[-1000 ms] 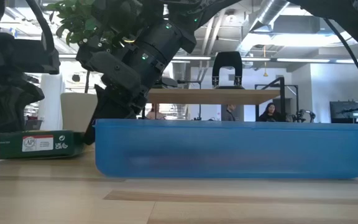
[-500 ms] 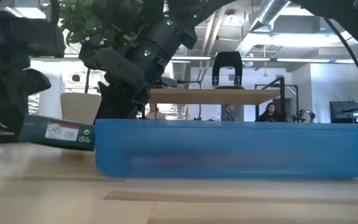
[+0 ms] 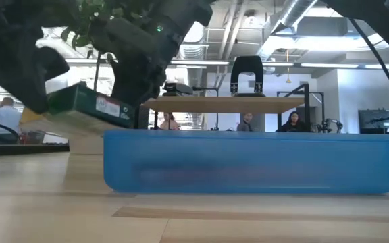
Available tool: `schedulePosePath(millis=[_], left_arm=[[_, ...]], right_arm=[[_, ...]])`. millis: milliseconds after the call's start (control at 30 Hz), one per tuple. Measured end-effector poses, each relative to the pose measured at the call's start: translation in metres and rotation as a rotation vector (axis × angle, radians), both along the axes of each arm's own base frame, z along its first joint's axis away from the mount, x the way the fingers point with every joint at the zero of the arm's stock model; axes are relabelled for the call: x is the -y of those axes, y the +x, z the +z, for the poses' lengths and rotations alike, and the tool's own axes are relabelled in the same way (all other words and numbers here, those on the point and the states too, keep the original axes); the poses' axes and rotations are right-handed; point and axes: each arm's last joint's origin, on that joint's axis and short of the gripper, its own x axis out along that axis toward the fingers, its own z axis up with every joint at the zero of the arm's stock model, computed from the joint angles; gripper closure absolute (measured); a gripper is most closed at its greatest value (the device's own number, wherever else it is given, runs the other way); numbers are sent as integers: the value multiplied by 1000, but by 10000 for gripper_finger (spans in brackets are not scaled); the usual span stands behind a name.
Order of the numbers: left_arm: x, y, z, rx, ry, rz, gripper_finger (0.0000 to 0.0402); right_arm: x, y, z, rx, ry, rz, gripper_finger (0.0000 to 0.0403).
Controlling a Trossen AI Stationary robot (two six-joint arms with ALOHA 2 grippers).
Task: Pack school essentials
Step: Put the crayon box into the blue supply box
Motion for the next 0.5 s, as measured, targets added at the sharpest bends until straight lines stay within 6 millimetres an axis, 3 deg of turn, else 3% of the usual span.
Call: schedulePosePath(millis=[500], left_arm=[[7,21,17,207,-44,-89,397]], right_arm=[[-13,-17,11,-138,2,9,399]])
